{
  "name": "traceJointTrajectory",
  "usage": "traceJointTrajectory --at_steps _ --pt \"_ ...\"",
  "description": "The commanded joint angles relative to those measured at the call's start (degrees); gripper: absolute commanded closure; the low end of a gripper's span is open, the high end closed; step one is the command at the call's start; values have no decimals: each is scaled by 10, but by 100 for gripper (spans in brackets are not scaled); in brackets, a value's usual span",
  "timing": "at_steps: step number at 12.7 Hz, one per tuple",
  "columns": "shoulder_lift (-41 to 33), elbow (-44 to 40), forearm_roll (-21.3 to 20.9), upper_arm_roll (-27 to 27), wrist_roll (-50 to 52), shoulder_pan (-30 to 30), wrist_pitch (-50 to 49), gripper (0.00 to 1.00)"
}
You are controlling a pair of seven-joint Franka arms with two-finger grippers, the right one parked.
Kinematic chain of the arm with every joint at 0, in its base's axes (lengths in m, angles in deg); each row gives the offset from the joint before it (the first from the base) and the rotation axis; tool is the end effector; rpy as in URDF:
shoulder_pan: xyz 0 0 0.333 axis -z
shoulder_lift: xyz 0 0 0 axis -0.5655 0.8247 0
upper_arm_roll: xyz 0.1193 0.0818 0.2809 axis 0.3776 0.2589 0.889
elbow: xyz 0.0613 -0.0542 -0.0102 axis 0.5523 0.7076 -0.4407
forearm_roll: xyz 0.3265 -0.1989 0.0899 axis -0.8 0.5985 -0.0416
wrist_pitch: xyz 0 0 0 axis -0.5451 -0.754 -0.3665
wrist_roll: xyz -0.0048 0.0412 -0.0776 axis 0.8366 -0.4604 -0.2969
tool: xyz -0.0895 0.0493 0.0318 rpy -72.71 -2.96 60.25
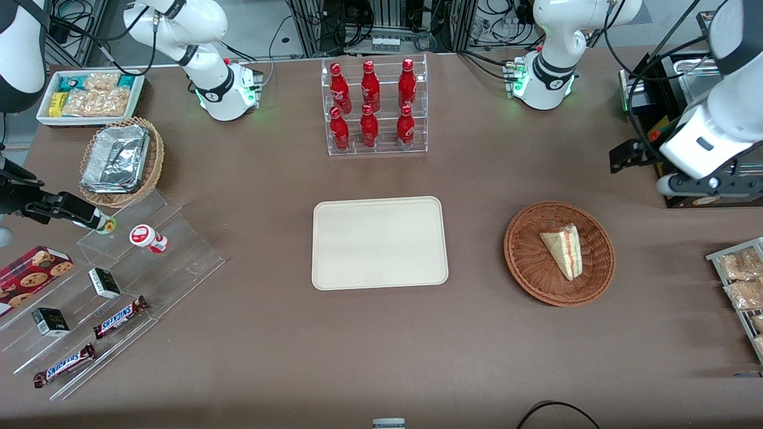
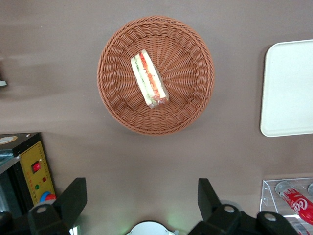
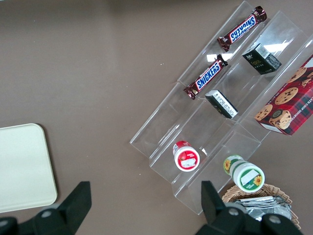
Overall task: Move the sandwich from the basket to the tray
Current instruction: 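Move the open left gripper over the wrapped sandwich in the wicker basket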
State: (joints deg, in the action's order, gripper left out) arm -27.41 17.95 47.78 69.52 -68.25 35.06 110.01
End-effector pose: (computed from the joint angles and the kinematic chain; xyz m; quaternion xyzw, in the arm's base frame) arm 0.5420 -0.0511 0.5644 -0.9970 0.0268 0.0726 0.0041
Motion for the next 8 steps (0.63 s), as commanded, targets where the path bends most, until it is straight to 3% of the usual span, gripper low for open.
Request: traceJointTrajectory --at_steps 1,8 --pt "-8 57 -10 5 -5 8 53 0" --pt "-5 215 -10 7 -5 4 249 0"
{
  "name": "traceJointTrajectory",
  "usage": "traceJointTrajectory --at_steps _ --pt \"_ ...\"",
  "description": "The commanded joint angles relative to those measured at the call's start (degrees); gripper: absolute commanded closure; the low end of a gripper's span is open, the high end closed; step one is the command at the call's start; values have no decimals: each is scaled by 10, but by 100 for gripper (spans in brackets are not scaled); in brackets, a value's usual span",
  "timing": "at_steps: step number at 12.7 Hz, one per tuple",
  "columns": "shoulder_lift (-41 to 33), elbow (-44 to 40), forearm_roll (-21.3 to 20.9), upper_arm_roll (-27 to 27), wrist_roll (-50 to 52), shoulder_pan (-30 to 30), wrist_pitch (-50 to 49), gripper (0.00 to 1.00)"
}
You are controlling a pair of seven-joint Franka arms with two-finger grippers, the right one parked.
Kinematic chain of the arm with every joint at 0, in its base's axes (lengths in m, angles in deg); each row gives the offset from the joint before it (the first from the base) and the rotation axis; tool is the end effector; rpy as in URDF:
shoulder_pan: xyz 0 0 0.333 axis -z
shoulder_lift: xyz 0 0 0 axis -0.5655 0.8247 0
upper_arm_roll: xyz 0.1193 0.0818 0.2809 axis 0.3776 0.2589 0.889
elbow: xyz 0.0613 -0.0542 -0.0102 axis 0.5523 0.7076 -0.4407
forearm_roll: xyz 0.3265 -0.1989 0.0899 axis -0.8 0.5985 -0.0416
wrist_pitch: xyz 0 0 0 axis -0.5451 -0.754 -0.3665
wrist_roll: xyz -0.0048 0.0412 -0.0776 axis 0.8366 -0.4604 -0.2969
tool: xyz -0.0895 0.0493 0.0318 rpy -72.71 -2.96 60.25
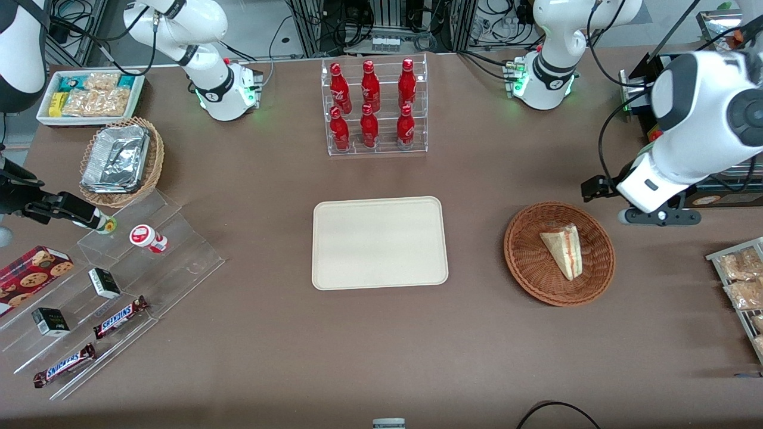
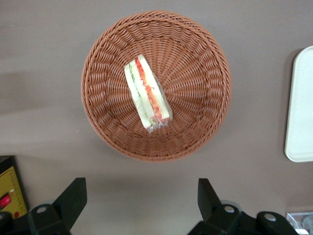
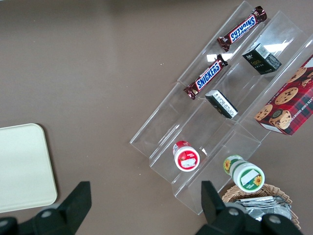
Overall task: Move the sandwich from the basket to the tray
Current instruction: 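Move the open left gripper over the wrapped sandwich in the wicker basket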
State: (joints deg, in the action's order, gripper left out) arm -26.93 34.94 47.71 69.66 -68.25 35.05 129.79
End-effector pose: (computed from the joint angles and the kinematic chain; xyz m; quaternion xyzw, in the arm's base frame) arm 0.5416 -0.0494 0.4477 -0.9983 0.0255 0.0525 0.0030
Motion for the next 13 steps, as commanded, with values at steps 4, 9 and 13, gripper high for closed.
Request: traceJointTrajectory --at_steps 4,9,13 --pt "8 112 -9 6 0 4 165 0" --pt "51 111 -9 6 47 4 215 0" --pt "78 110 -8 6 197 7 236 0"
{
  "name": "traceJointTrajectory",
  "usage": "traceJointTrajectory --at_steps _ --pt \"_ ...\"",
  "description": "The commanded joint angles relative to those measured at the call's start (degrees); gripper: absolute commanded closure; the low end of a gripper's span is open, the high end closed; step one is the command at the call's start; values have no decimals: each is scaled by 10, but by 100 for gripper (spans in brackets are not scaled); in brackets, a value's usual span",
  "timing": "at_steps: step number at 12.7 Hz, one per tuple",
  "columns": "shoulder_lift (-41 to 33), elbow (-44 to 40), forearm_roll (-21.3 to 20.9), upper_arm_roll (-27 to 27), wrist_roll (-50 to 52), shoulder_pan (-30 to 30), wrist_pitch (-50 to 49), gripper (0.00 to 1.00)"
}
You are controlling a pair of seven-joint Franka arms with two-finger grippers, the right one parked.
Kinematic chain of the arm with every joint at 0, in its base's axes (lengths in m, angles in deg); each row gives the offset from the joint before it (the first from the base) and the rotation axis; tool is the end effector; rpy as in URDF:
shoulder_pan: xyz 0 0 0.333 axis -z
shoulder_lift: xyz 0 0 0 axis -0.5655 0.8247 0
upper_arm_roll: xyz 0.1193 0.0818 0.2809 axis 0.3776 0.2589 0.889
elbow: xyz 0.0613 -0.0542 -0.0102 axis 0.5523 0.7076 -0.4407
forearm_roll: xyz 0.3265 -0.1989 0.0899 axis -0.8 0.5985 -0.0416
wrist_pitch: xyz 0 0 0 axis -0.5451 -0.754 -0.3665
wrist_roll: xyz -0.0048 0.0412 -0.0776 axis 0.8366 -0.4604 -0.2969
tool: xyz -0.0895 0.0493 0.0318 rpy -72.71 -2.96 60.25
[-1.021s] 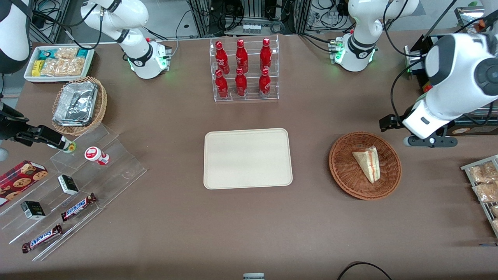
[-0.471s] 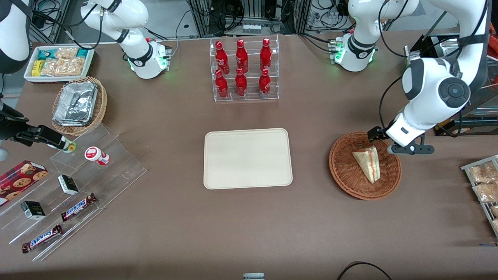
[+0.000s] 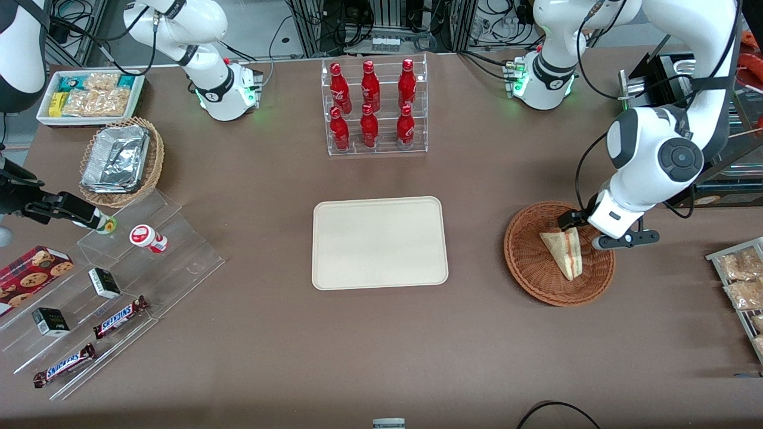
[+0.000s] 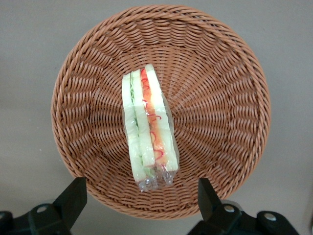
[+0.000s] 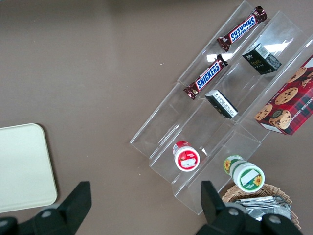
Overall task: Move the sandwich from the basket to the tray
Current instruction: 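Lower the left gripper and close it on the wrapped sandwich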
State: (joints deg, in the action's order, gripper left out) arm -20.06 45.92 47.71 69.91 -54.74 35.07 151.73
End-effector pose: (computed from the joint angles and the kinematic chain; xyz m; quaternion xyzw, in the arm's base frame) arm 0.5425 -0.0470 0.3279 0.9954 0.0945 -0.0173 0.0019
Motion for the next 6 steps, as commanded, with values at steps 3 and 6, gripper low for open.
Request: traceJointTrajectory --at_steps 3,6 --pt "27 0 -9 3 153 8 38 0" --pt "40 -1 -10 3 173 9 45 0"
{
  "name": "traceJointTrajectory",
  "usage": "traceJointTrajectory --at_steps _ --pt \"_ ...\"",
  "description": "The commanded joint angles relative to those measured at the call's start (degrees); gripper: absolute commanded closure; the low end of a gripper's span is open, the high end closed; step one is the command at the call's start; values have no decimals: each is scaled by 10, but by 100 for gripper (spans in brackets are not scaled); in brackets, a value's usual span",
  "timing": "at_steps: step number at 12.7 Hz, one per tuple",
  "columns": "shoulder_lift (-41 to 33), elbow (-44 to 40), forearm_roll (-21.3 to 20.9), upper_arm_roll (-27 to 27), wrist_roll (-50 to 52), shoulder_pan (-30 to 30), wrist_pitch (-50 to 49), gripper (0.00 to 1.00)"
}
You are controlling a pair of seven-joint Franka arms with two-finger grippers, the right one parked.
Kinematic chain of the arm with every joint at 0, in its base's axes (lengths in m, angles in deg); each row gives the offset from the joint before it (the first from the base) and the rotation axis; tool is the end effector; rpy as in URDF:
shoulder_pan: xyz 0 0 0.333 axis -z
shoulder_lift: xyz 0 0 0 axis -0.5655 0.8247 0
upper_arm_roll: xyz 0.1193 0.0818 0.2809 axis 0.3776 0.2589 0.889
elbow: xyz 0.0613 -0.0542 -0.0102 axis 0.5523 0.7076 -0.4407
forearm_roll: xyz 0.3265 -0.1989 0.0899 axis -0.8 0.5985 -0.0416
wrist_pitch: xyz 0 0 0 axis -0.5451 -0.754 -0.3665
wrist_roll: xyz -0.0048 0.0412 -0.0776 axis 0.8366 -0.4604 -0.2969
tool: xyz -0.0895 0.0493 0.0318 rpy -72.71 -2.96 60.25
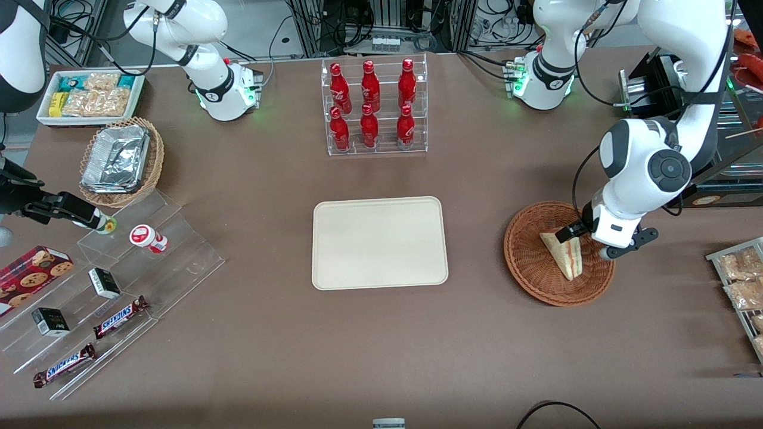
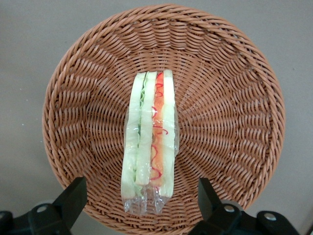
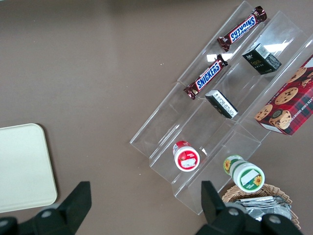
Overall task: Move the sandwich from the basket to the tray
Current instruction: 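Lower the left gripper and close it on the wrapped sandwich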
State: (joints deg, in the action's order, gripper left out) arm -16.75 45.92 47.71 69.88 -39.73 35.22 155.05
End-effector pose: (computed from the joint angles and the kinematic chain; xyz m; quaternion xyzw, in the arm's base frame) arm 0.5476 -0.0492 0.3012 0.9748 0.2224 -0.0179 0.0017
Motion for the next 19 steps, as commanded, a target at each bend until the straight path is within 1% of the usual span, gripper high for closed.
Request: traceJointTrajectory --at_steps 1,10,11,12,13,14,15,16,19 --pt "14 -2 -11 3 22 7 14 0" --pt "56 -1 -14 3 16 9 49 0" --pt "59 -1 -14 3 15 9 51 2" --pt "60 -1 -14 3 13 9 51 10" --pt "60 0 -16 3 13 10 51 51" --pt "59 1 -25 3 13 9 50 80" --pt "58 1 -26 3 13 9 48 96" --pt "57 1 -27 3 10 9 45 100" --pt "48 -11 -27 3 -18 9 10 100"
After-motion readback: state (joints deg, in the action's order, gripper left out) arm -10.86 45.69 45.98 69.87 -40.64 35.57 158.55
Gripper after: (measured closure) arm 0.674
